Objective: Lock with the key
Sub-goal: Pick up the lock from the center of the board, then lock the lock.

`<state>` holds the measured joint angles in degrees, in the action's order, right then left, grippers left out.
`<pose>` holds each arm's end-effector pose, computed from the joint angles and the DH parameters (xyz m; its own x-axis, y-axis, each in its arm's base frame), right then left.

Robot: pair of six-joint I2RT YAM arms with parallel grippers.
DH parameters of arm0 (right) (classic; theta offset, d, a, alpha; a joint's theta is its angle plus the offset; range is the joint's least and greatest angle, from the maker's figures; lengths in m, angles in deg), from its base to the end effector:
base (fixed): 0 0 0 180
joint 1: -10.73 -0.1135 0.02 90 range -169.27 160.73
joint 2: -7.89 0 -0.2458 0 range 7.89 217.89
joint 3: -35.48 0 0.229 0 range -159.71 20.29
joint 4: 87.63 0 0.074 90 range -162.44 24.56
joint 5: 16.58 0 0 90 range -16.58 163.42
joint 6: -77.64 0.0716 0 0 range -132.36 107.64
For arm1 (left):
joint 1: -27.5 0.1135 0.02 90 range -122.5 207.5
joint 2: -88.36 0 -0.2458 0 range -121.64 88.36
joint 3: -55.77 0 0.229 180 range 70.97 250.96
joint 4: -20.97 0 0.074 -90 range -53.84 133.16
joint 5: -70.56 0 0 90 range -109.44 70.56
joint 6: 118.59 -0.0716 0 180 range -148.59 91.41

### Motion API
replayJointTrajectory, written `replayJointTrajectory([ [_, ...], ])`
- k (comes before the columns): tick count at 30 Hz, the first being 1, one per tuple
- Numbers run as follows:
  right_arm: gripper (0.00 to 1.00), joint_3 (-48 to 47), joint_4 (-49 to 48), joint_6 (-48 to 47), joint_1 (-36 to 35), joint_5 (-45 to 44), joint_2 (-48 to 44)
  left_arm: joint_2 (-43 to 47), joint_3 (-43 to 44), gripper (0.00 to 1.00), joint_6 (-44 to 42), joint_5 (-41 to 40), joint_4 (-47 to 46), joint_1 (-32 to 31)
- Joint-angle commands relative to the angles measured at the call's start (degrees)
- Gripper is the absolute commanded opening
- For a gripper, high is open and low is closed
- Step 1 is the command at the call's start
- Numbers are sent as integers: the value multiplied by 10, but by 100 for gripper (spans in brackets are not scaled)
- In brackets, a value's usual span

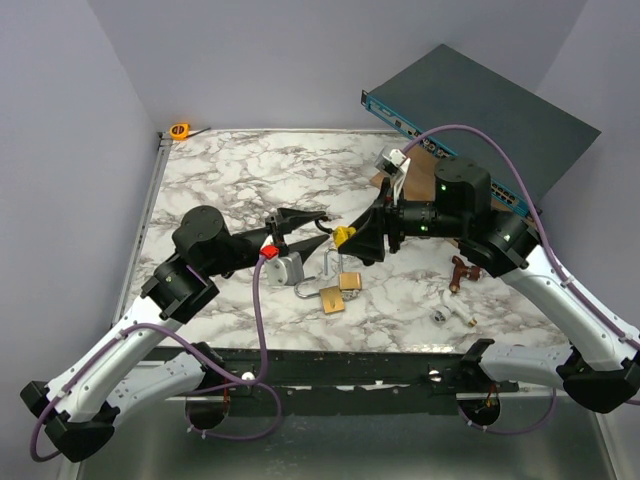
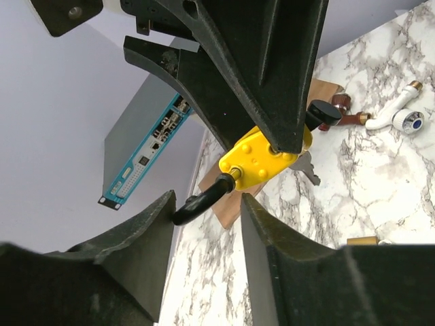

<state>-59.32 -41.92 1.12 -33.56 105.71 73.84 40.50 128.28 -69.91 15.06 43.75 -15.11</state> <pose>0.1516 0.2014 0.4094 -0.4248 -0.1391 -0.8945 -0.8815 0.2885 0.3738 0.1169 -0.1626 0.3956 0.6615 0.1308 -0.7384 0.7161 0.1823 0.6738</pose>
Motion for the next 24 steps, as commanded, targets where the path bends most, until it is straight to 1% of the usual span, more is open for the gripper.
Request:
replayJointTrajectory([
  [1, 15, -22, 2, -9, -3, -14, -16, -1, 16, 39, -8, -4, 13, -8],
  [3, 15, -22, 5, -11, -3, -25, -17, -1, 15, 36, -2, -2, 17, -10],
  [4, 15, -22, 5, -12, -3, -31, -18, -1, 16, 31, 2, -1, 21, -12],
  [8, 15, -25, 5, -15, -3, -45, -19, -1, 13, 26, 10, -4, 38, -19],
  [19, 15, -30, 5, -24, -3, -76, -19, 0, 15, 25, 43, -10, 88, -54],
  [22, 14, -30, 0, -24, -3, -91, -24, -2, 21, 24, 70, -5, 110, -61],
  [24, 13, -25, -5, -25, -3, -96, -28, -1, 21, 24, 103, 0, 108, -62],
])
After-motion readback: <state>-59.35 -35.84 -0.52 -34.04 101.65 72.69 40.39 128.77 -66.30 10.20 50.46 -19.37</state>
